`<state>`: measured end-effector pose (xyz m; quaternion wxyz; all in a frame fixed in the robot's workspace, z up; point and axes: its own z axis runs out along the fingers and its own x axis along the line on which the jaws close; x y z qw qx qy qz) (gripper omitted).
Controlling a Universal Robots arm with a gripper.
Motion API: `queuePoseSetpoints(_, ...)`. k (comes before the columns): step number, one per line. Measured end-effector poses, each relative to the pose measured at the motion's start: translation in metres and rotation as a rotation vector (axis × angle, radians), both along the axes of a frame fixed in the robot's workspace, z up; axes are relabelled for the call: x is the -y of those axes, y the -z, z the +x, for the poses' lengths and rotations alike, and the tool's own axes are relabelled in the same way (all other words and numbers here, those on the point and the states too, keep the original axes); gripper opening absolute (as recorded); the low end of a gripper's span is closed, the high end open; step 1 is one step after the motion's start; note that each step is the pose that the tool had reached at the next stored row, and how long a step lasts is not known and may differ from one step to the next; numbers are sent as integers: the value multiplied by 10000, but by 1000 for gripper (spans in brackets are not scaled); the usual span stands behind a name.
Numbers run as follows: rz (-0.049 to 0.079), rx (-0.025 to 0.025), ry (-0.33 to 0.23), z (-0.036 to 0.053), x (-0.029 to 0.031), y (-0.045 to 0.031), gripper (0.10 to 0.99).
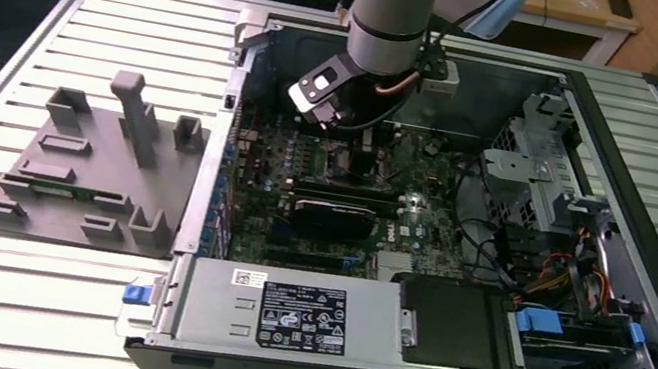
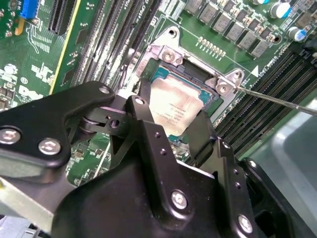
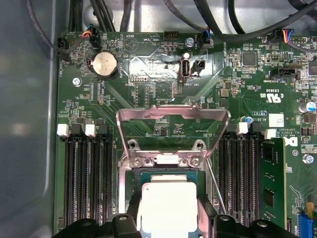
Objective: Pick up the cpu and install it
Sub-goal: 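Place the cpu into insertion slot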
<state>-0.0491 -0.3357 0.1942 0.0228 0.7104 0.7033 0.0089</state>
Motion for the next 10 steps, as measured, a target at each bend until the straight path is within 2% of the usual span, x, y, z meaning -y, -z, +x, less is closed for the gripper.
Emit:
queuePoseSetpoints(2,34,-2,0,0,1,-6,533)
queuePoseSetpoints(5,150,-3,0,-1,1,-7,533)
queuePoseSetpoints(10,158,-2,0,-1,1,-5,533)
